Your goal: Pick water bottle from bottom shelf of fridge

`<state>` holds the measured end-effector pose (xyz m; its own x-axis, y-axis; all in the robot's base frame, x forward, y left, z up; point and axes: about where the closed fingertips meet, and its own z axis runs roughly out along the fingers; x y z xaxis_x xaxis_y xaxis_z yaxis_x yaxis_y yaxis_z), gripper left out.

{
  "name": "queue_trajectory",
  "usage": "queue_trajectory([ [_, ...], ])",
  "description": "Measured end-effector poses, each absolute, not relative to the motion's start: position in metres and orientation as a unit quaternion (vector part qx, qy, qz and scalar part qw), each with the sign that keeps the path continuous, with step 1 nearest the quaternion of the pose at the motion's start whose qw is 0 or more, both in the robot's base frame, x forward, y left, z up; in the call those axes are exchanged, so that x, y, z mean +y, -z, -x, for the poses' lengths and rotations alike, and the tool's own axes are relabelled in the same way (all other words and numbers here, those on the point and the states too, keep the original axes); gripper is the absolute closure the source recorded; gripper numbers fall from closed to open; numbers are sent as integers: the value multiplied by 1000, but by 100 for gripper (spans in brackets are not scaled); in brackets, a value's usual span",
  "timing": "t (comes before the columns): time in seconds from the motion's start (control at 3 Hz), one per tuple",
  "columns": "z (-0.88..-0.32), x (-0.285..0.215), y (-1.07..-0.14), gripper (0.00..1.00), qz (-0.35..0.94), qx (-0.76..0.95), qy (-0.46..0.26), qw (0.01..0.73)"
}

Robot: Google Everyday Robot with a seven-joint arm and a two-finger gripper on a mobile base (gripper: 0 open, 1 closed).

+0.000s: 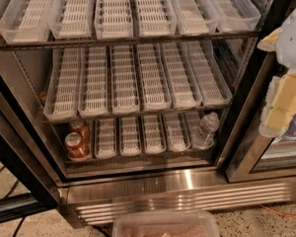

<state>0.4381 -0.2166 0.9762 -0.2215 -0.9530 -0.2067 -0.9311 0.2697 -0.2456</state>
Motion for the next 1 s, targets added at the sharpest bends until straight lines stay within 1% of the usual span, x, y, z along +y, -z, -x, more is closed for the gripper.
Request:
queue_trajectory([
  [0.67, -435, -214, -961, 0, 599, 784, 27, 161],
  [1.0, -430, -213, -914, 0, 581, 798, 4, 156],
])
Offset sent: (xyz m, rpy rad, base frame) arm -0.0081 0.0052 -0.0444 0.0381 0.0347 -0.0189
